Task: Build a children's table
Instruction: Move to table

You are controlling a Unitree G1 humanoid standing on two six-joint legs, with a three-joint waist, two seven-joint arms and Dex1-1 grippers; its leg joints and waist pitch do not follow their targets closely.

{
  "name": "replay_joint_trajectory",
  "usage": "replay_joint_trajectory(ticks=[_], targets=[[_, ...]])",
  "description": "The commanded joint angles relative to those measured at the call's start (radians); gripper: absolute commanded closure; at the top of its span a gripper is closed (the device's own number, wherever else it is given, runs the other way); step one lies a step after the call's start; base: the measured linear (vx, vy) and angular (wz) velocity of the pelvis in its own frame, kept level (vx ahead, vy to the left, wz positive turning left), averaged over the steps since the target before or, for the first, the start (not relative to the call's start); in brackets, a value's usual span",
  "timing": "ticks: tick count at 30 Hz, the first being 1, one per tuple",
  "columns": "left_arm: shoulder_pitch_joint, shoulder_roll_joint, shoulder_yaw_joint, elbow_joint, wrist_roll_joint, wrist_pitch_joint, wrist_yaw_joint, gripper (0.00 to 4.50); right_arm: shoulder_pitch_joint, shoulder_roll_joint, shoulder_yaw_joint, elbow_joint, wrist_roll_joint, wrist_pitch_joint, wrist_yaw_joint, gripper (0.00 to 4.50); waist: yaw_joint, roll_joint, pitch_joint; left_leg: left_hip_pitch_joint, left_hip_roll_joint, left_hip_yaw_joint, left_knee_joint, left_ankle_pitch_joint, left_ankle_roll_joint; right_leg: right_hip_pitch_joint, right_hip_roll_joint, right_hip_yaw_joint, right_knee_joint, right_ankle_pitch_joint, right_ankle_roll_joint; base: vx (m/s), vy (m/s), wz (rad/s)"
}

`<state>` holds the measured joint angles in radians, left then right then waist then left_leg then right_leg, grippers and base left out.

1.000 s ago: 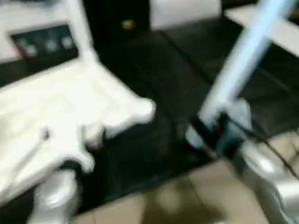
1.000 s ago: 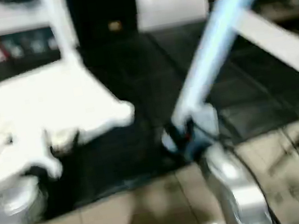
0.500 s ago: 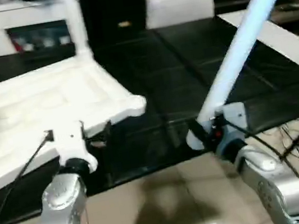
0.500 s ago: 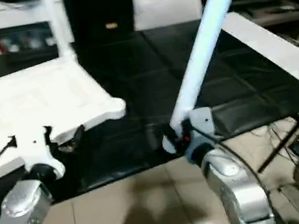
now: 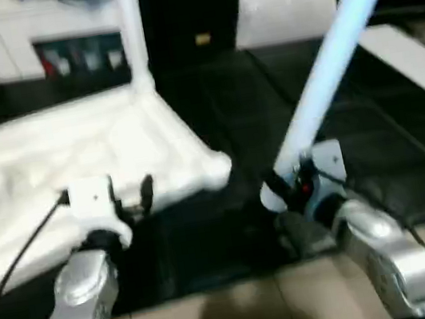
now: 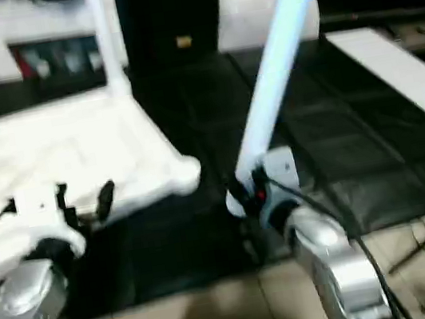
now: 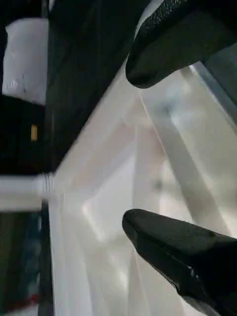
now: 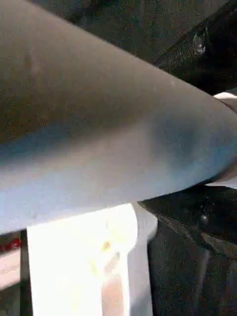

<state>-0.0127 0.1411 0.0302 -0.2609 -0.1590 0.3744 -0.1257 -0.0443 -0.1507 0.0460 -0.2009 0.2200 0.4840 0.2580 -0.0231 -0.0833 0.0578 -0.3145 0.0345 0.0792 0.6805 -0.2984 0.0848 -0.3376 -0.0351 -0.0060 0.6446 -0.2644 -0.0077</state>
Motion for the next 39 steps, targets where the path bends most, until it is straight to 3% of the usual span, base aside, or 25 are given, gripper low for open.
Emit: replay_joint_trajectory(ticks=[1, 3, 5, 6, 7, 8, 10, 11, 12, 13, 14, 16, 17, 19, 20, 21, 22, 23, 25, 27, 28, 29, 31, 35, 39], targets=[[-0.010, 0.008, -0.009, 0.000, 0.011, 0.002, -0.002, 0.00, -0.009, 0.000, -0.006, -0.031, -0.008, -0.013, -0.003, 2.59, 0.030, -0.012, -0.037, -0.109, 0.056, -0.021, 0.071, -0.026, 0.001, 0.128, -0.201, 0.170, -0.170, -0.583, 0.008, 0.165, -0.098, -0.11], [-0.011, 0.005, -0.008, 0.004, 0.016, 0.003, 0.003, 0.00, -0.009, -0.002, -0.003, -0.034, -0.008, -0.014, 0.000, 2.59, 0.031, -0.002, -0.041, -0.123, 0.072, -0.017, 0.056, 0.061, -0.056, 0.137, -0.168, 0.132, -0.165, -0.424, -0.145, 0.162, -0.069, -0.13], [-0.008, -0.005, -0.004, 0.006, 0.018, -0.011, 0.014, 0.00, -0.011, -0.007, 0.000, -0.035, -0.008, -0.018, 0.006, 2.59, 0.035, 0.023, -0.040, -0.123, 0.102, -0.005, -0.037, 0.180, -0.056, 0.124, -0.104, 0.070, -0.157, -0.250, -0.235, 0.153, 0.020, -0.05], [-0.008, -0.003, -0.007, 0.007, 0.023, -0.010, 0.013, 0.00, -0.012, -0.008, -0.001, -0.034, -0.007, -0.018, 0.007, 2.59, 0.023, 0.061, -0.046, -0.088, 0.143, -0.005, -0.118, 0.277, -0.047, 0.097, -0.061, 0.001, -0.125, -0.096, -0.211, 0.165, 0.090, 0.00], [-0.008, -0.003, -0.007, 0.008, 0.023, -0.010, 0.013, 0.00, -0.012, -0.009, -0.001, -0.034, -0.007, -0.018, 0.008, 2.59, -0.006, 0.079, -0.065, -0.031, 0.215, -0.057, -0.129, 0.358, 0.070, 0.043, -0.015, -0.023, -0.033, 0.098, -0.146, 0.187, 0.137, 0.03], [-0.009, 0.004, -0.009, 0.010, 0.030, -0.009, 0.011, 0.00, -0.016, -0.013, 0.000, -0.032, -0.007, -0.018, 0.012, 2.59, -0.023, 0.088, -0.091, 0.053, 0.276, -0.128, -0.104, 0.647, 0.197, -0.027, -0.056, -0.007, 0.012, 0.164, -0.096, 0.187, 0.137, 0.03], [-0.011, 0.008, -0.012, 0.011, 0.039, -0.012, 0.012, 0.00, -0.019, -0.019, 0.006, -0.032, -0.008, -0.015, 0.019, 2.59, -0.016, 0.075, -0.096, 0.080, 0.267, -0.143, -0.064, 1.191, 0.220, -0.069, -0.099, 0.039, -0.008, 0.250, 0.018, 0.136, 0.093, 0.00], [-0.012, 0.012, -0.014, 0.012, 0.049, -0.014, 0.014, 0.00, -0.022, -0.027, 0.016, -0.033, -0.010, -0.013, 0.029, 2.59, -0.022, 0.067, -0.096, 0.078, 0.259, -0.139, -0.063, 1.226, 0.204, -0.071, -0.112, 0.050, -0.013, 0.266, 0.042, 0.104, 0.084, 0.03], [-0.013, 0.012, -0.015, 0.012, 0.050, -0.014, 0.015, 0.00, -0.022, -0.028, 0.017, -0.033, -0.011, -0.012, 0.029, 2.59, -0.019, 0.052, -0.094, 0.042, 0.214, -0.120, -0.066, 1.120, 0.177, -0.045, -0.120, 0.063, -0.032, 0.311, 0.063, 0.046, 0.067, 0.03], [-0.013, 0.015, -0.017, 0.012, 0.056, -0.015, 0.021, 0.00, -0.023, -0.031, 0.022, -0.035, -0.013, -0.010, 0.032, 2.59, -0.002, 0.030, -0.088, -0.030, 0.155, -0.056, -0.075, 0.850, 0.127, 0.013, -0.115, 0.063, -0.047, 0.430, 0.054, 0.000, 0.000, 0.00], [-0.022, 0.014, -0.010, 0.013, 0.061, -0.007, 0.038, 0.00, -0.025, -0.026, 0.027, -0.037, -0.007, -0.001, 0.035, 2.59, 0.019, 0.031, -0.074, -0.120, 0.077, -0.057, -0.112, 0.513, 0.134, 0.089, -0.102, -0.036, -0.058, 0.561, 0.079, 0.000, 0.000, 0.00], [-0.031, 0.010, 0.002, 0.014, 0.063, 0.005, 0.054, 0.00, -0.029, -0.028, 0.041, -0.038, -0.016, -0.001, 0.038, 2.59, 0.008, 0.070, -0.077, -0.062, 0.135, -0.146, -0.156, 0.147, 0.086, 0.074, -0.055, -0.093, -0.040, 0.206, -0.080, -0.039, -0.032, 0.50], [-0.036, -0.002, 0.021, 0.013, 0.045, 0.021, 0.060, 0.00, -0.030, -0.027, 0.048, -0.037, -0.024, -0.004, 0.037, 2.59, -0.019, 0.095, -0.059, -0.024, 0.169, -0.247, -0.211, -0.060, 0.098, 0.027, 0.005, -0.081, 0.030, -0.142, -0.154, -0.057, -0.047, 0.65], [-0.038, -0.010, 0.032, 0.012, 0.030, 0.031, 0.061, 0.00, -0.030, -0.026, 0.050, -0.035, -0.026, -0.005, 0.036, 2.59, -0.016, 0.084, -0.049, -0.043, 0.129, -0.274, -0.252, -0.236, 0.022, 0.019, 0.016, -0.050, 0.046, -0.215, -0.171, -0.107, -0.067, 0.52], [-0.043, -0.005, 0.036, 0.012, 0.027, 0.045, 0.056, 0.00, -0.029, -0.022, 0.051, -0.033, -0.025, -0.008, 0.030, 2.59, -0.001, 0.078, -0.038, -0.086, 0.067, -0.255, -0.267, -0.368, -0.071, 0.032, -0.010, -0.024, 0.011, -0.214, -0.200, -0.121, -0.081, 0.57], [-0.048, 0.002, 0.035, 0.013, 0.034, 0.049, 0.052, 0.00, -0.027, -0.017, 0.046, -0.030, -0.022, -0.011, 0.021, 2.59, 0.014, 0.059, -0.042, -0.105, 0.022, -0.217, -0.230, -0.356, -0.094, 0.036, -0.062, 0.007, -0.055, -0.224, -0.208, -0.137, -0.126, 0.80], [-0.051, 0.009, 0.031, 0.013, 0.044, 0.050, 0.049, 0.00, -0.025, -0.013, 0.042, -0.028, -0.019, -0.013, 0.015, 2.59, 0.035, 0.017, -0.042, -0.101, 0.010, -0.133, -0.028, -0.235, -0.080, 0.021, -0.253, 0.043, -0.207, -0.431, -0.192, -0.155, -0.094, 0.67], [-0.057, 0.013, 0.027, 0.017, 0.052, 0.046, 0.047, 0.00, -0.022, 0.006, 0.012, -0.022, 0.000, -0.009, -0.009, 2.59, 0.027, 0.011, -0.034, -0.129, 0.082, -0.086, 0.074, -0.035, -0.096, 0.043, -0.280, 0.148, -0.222, -0.585, -0.154, -0.155, -0.094, 0.67], [-0.062, 0.010, 0.019, 0.022, 0.055, 0.031, 0.044, 0.00, -0.020, 0.009, -0.004, -0.023, 0.009, -0.008, -0.013, 2.59, 0.075, 0.009, -0.030, -0.152, 0.104, -0.069, 0.057, -0.008, -0.093, 0.091, -0.246, 0.153, -0.172, -0.470, -0.128, -0.047, -0.028, 0.11], [-0.065, 0.007, 0.005, 0.020, 0.056, 0.049, 0.044, 0.00, -0.019, 0.008, -0.015, -0.026, 0.008, -0.010, -0.017, 2.59, 0.097, 0.017, -0.043, -0.103, 0.122, -0.040, -0.033, -0.008, -0.069, 0.097, -0.169, 0.106, -0.145, -0.242, -0.228, -0.042, 0.020, 0.01], [-0.065, 0.007, 0.005, 0.020, 0.056, 0.049, 0.044, 0.00, -0.019, 0.008, -0.015, -0.026, 0.008, -0.010, -0.017, 2.59, 0.085, 0.047, -0.058, -0.050, 0.156, -0.020, -0.124, 0.086, -0.058, 0.078, -0.088, 0.024, -0.102, -0.073, -0.260, -0.084, 0.101, 0.12], [-0.068, 0.013, -0.016, 0.025, 0.064, 0.046, 0.028, 0.00, -0.019, 0.005, -0.023, -0.027, 0.001, -0.007, -0.022, 2.59, 0.050, 0.074, -0.072, 0.013, 0.213, -0.053, -0.154, 0.105, 0.019, 0.023, -0.037, -0.019, -0.044, 0.028, -0.215, -0.084, 0.101, 0.12], [-0.072, 0.016, -0.026, 0.038, 0.077, 0.047, 0.028, 0.00, -0.020, 0.009, -0.034, -0.033, 0.011, 0.001, -0.023, 2.59, 0.031, 0.089, -0.061, -0.009, 0.219, -0.058, -0.158, 0.094, 0.011, 0.023, -0.055, -0.026, -0.048, 0.078, -0.169, -0.060, 0.119, 0.00], [-0.077, 0.011, -0.017, 0.051, 0.066, 0.055, 0.022, 0.00, -0.016, 0.019, -0.053, -0.044, 0.028, -0.019, -0.027, 2.59, 0.017, 0.067, -0.046, -0.038, 0.177, -0.012, -0.170, -0.237, -0.160, 0.035, -0.088, -0.004, -0.098, -0.102, -0.157, -0.066, 0.078, -0.03], [-0.090, 0.030, -0.027, 0.069, 0.062, 0.048, -0.010, 0.00, -0.017, 0.028, -0.070, -0.053, 0.040, -0.058, -0.026, 2.59, 0.010, 0.057, -0.045, -0.044, 0.169, 0.003, -0.168, -0.303, -0.201, 0.018, -0.099, 0.007, -0.119, -0.321, -0.100, -0.062, 0.007, -0.07]])
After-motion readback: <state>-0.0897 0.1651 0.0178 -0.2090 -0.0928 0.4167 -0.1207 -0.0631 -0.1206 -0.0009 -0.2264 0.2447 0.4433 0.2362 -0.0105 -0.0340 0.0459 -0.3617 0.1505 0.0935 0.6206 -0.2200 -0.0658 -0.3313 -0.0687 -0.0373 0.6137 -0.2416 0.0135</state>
